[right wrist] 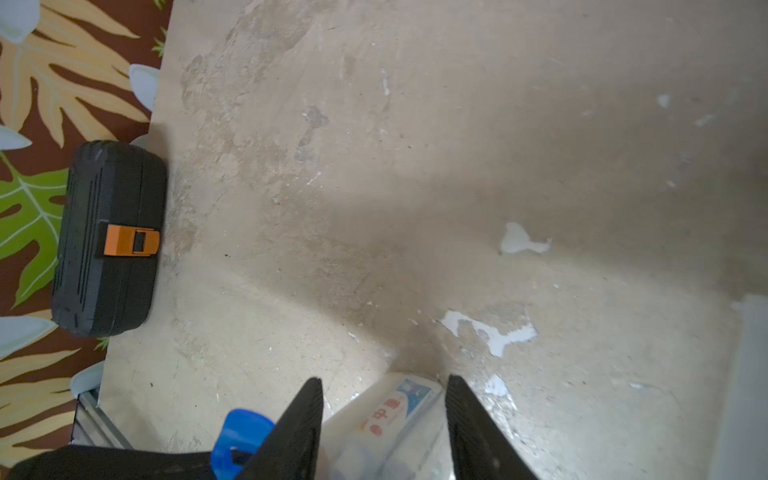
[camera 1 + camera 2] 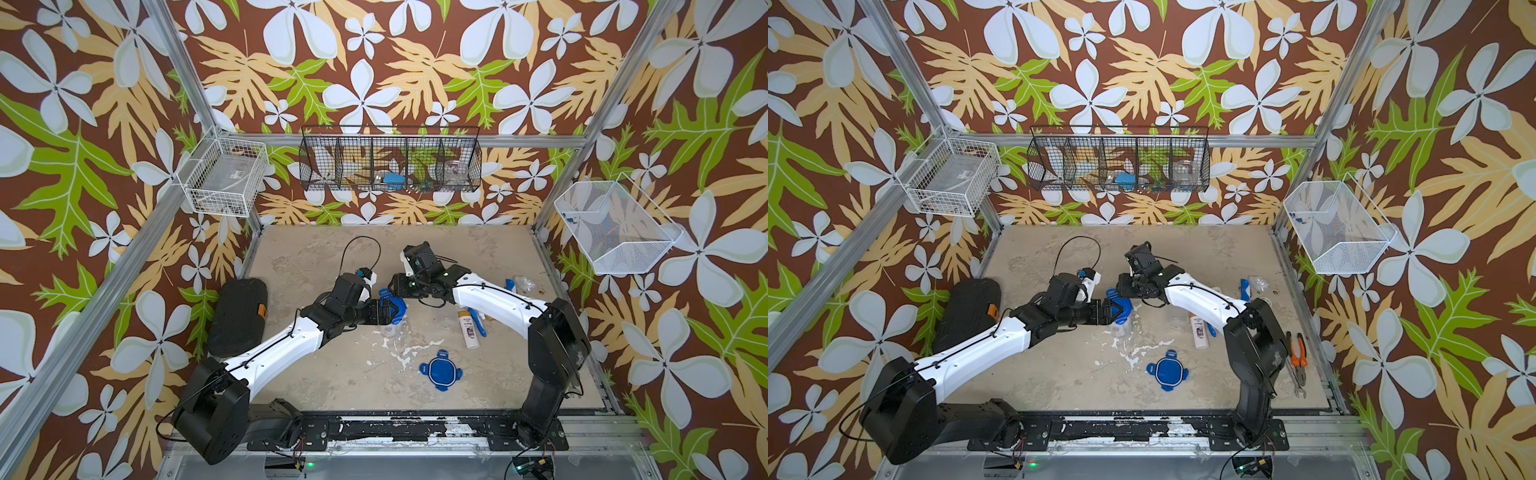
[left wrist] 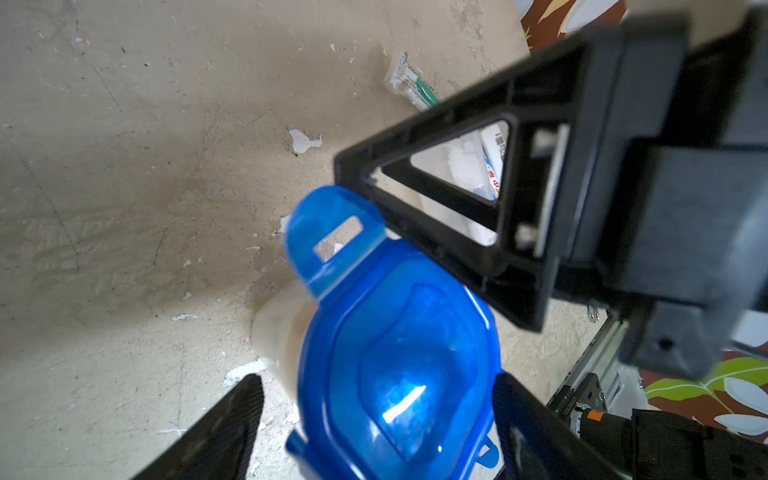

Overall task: Take out toiletry kits
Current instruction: Adjust the container at the center of the board, then unfasten the latch on the container.

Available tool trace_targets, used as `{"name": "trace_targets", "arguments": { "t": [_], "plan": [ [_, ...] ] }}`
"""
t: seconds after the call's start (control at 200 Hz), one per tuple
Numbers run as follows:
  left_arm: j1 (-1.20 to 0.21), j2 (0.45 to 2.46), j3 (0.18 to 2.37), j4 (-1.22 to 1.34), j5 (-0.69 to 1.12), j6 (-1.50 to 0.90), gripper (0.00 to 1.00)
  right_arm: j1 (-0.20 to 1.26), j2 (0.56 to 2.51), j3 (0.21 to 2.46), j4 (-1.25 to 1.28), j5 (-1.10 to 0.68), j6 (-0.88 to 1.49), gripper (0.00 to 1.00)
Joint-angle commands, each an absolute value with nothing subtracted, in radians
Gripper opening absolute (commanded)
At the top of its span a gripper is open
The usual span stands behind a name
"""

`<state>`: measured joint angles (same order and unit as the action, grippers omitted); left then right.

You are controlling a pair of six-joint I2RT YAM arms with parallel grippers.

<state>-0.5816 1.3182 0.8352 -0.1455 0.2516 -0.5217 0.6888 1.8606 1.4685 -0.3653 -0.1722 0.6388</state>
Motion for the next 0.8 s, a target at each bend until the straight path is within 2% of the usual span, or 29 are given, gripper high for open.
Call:
{"name": "trace_targets", "arguments": {
  "t": [0.0,0.145,0.29,0.415,0.535,0.796],
  "plan": [
    [-0.581,1.328,0.847,-0.148,0.226,-0.508,0.88,0.693,1.904,1.542,-0.441,-0.17,0.582,0.51],
    [-0.581,1.327,0.844,-0.145,0.222,-0.508,0.87,0.673,1.857,1.526,-0.42,-0.105,0.611,0.5],
    [-0.58,1.318,0.83,-0.141,0.225,-0.509,0.86,0.635,1.697,1.336,-0.211,-0.113,0.717,0.51],
    [-0.574,1.29,0.812,-0.127,0.233,-0.514,0.86,0.587,1.568,1.083,0.128,-0.288,0.89,0.52],
    [-0.559,1.287,0.805,-0.128,0.247,-0.511,0.84,0.561,1.561,0.906,0.465,-0.484,1.101,0.53],
    [-0.552,1.286,0.781,-0.137,0.244,-0.494,0.82,0.568,1.637,0.76,0.803,-0.555,1.329,0.5]
  ]
}}
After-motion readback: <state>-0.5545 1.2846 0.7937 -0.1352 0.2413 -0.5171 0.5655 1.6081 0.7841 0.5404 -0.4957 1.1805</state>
